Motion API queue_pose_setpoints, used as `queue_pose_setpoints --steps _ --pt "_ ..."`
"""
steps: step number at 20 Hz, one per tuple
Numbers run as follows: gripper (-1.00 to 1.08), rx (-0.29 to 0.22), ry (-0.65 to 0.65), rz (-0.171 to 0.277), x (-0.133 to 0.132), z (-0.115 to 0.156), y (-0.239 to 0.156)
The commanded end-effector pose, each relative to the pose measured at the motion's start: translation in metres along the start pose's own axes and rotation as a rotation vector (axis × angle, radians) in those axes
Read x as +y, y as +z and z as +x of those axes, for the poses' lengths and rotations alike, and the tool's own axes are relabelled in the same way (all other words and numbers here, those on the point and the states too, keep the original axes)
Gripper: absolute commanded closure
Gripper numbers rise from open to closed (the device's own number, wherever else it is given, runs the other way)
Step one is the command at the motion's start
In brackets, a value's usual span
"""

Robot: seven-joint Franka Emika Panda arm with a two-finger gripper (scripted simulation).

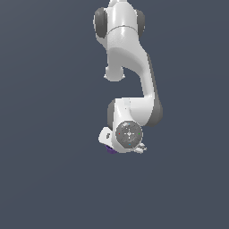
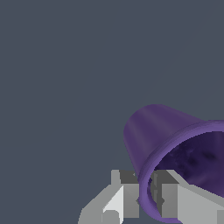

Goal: Pick up the object and move it to a goal position.

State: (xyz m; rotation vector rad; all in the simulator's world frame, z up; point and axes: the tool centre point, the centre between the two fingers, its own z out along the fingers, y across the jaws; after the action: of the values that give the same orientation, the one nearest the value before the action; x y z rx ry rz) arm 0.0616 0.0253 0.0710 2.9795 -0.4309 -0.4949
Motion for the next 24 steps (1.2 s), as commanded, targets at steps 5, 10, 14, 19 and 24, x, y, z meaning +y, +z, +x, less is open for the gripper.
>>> queue_pose_setpoints --steps 5,10,14,19,24 --pt "1.08 0.0 0.0 0.0 0.0 -0.001 0.0" --pt "1.08 0.0 0.0 0.0 -0.004 -0.008 -0.006" --pt "1.08 0.0 0.0 0.0 -0.011 -0.022 -0.015" --pt "1.08 0.0 -0.001 0.0 -0.024 -0.05 -0.035" --pt "1.08 0.0 -0.001 -0.001 -0.045 -0.092 -0.065"
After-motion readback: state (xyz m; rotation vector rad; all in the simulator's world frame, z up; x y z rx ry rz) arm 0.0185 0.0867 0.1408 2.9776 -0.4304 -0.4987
